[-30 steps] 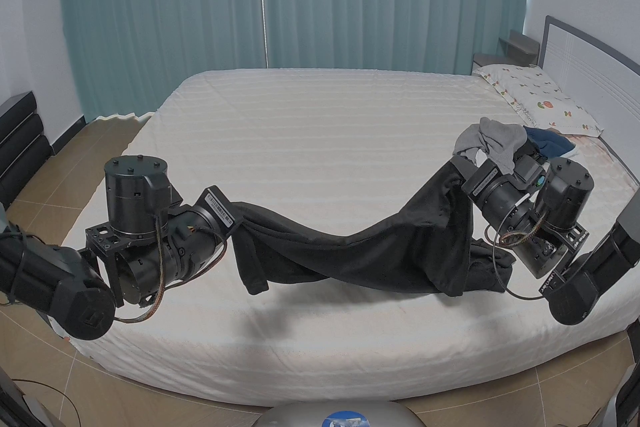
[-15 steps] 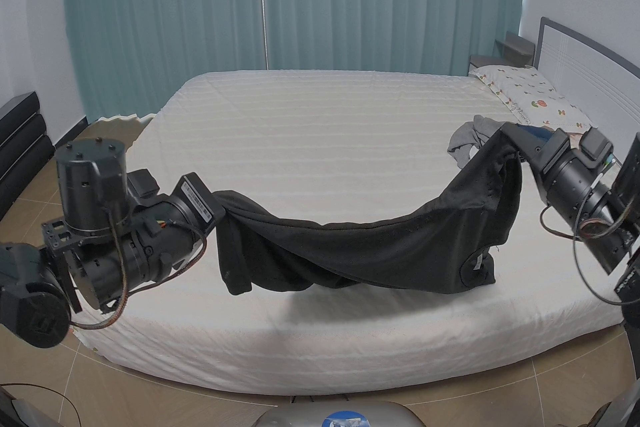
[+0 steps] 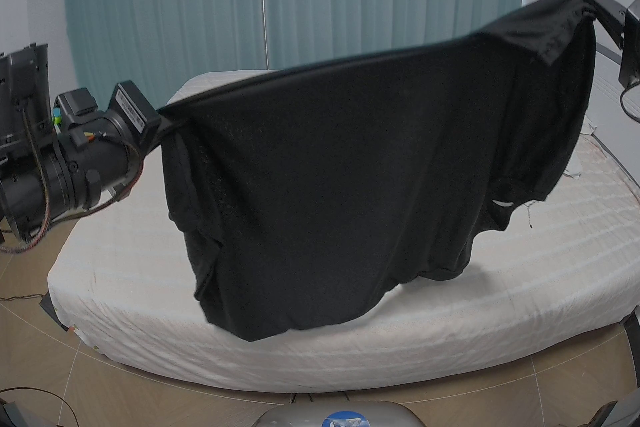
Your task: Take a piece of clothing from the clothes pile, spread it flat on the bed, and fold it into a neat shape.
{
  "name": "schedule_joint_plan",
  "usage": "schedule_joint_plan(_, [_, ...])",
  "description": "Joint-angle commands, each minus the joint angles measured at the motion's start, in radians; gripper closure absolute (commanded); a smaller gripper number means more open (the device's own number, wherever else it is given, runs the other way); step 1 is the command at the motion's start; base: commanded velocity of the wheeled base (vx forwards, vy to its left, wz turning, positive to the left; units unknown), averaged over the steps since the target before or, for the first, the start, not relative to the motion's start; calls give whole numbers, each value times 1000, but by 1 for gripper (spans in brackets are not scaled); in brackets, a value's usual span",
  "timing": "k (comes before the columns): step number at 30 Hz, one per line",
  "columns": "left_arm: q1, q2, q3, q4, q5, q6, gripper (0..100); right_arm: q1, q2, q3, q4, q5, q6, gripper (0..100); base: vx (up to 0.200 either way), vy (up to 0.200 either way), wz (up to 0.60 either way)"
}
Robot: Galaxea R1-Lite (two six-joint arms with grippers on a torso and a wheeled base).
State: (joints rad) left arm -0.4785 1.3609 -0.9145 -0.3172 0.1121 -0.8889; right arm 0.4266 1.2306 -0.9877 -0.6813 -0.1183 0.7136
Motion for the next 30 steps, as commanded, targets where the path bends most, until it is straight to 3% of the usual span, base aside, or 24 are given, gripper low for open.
schedule_joint_plan(1, [92,95,-129,78,-6,5,100,-48,159,-138,43,0,-2,100,0,0,0])
schedule_joint_plan(18, [132,500,-350,63,-15,-7,100,-149,629,-286,-147,-11,-54,100,176,0,0])
schedule_joint_plan(27, [132,701,-385,-89,-11,-16,100,-138,833,-292,-268,-12,-63,100,200,0,0])
schedule_joint_plan(30, [133,762,-394,-135,-11,-16,100,-137,917,-292,-327,-14,-65,100,0,0,0])
